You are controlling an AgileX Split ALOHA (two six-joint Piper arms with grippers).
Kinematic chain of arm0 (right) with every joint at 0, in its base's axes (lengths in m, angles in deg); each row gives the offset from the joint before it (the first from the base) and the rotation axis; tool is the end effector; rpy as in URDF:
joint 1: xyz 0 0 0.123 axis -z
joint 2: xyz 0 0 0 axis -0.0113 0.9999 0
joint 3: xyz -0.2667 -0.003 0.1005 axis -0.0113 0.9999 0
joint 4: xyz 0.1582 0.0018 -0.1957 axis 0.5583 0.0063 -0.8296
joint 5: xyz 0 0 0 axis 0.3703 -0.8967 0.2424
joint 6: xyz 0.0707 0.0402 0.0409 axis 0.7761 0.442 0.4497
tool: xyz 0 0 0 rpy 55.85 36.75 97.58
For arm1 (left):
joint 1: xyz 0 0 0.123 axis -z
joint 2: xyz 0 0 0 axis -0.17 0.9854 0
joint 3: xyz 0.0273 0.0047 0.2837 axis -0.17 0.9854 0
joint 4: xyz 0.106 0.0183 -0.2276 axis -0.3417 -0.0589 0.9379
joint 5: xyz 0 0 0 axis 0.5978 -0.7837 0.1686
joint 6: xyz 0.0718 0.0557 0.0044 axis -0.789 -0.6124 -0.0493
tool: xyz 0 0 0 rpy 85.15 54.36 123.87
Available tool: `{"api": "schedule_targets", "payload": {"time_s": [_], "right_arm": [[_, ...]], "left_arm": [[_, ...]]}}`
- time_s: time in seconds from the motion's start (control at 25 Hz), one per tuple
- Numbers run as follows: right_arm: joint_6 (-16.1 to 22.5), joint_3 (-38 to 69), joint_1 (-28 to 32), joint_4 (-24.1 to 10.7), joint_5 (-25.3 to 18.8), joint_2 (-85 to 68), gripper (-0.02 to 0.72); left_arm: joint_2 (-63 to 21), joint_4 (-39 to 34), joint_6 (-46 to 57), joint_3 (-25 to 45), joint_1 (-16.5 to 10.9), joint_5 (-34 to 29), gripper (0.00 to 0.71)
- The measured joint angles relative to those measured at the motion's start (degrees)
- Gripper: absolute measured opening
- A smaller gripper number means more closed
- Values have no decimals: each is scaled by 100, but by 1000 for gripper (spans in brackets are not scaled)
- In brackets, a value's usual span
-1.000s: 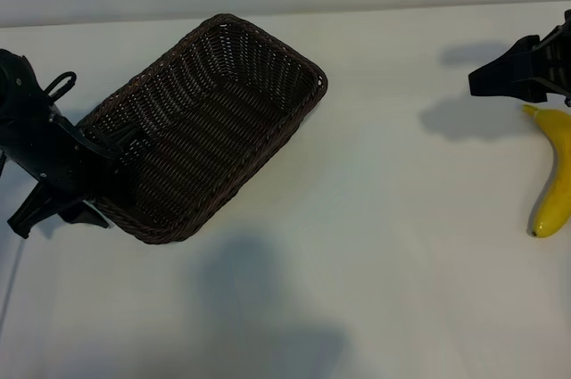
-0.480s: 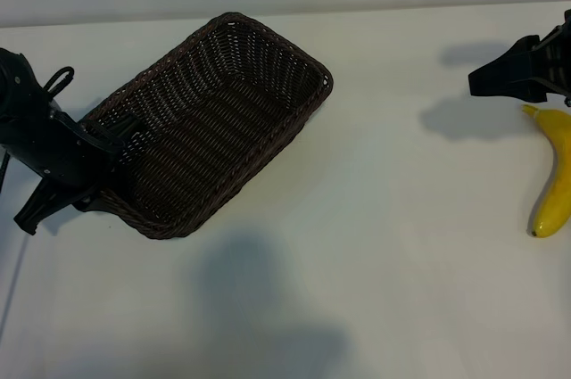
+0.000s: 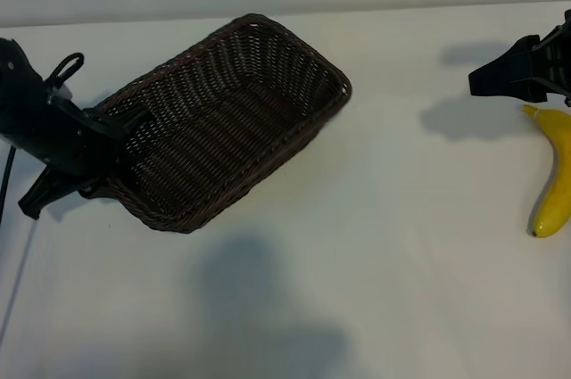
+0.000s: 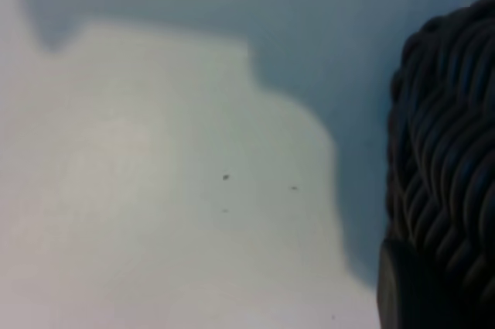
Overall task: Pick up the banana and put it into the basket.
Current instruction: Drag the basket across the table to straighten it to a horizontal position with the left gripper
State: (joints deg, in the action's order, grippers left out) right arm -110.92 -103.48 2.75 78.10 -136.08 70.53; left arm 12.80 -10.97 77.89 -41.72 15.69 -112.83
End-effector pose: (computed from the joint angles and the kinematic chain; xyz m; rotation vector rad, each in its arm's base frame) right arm 0.2843 0.0446 0.2677 -0.3389 2.4373 0.7652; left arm 0.3103 -0.0496 0.1592 -1.0257 2.8205 -0.4084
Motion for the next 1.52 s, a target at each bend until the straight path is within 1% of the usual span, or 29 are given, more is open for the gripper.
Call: {"api": "schedule_targets", "payload": {"time_s": [0.24,0.44,0.56,0.76,0.92,1.04,1.16,1.4,1.52], "right_arm": [[0,0,0,0,0,0,502],[0,0,0,0,0,0,502],[0,0,0,0,0,0,502],[0,0,0,0,0,0,502],[0,0,0,0,0,0,502],[0,0,0,0,0,0,502],[0,0,0,0,0,0,502],[0,0,0,0,0,0,502],[0,0,0,0,0,0,502]], "left_arm": [[5,-35,-785,-524,0,-374,168],[17,-50,-1956,-1147,0,-818,168],[50,-50,-2582,-1588,0,-1194,168],[364,-15,-3216,-2297,0,-1948,168],[822,326,-3585,-2726,0,-2371,168],[1138,624,-3672,-2834,4,-2400,168],[1356,711,-3677,-2849,91,-2264,168],[1661,723,-3683,-2849,495,-1992,168],[1768,742,-3683,-2849,636,-1901,168]]}}
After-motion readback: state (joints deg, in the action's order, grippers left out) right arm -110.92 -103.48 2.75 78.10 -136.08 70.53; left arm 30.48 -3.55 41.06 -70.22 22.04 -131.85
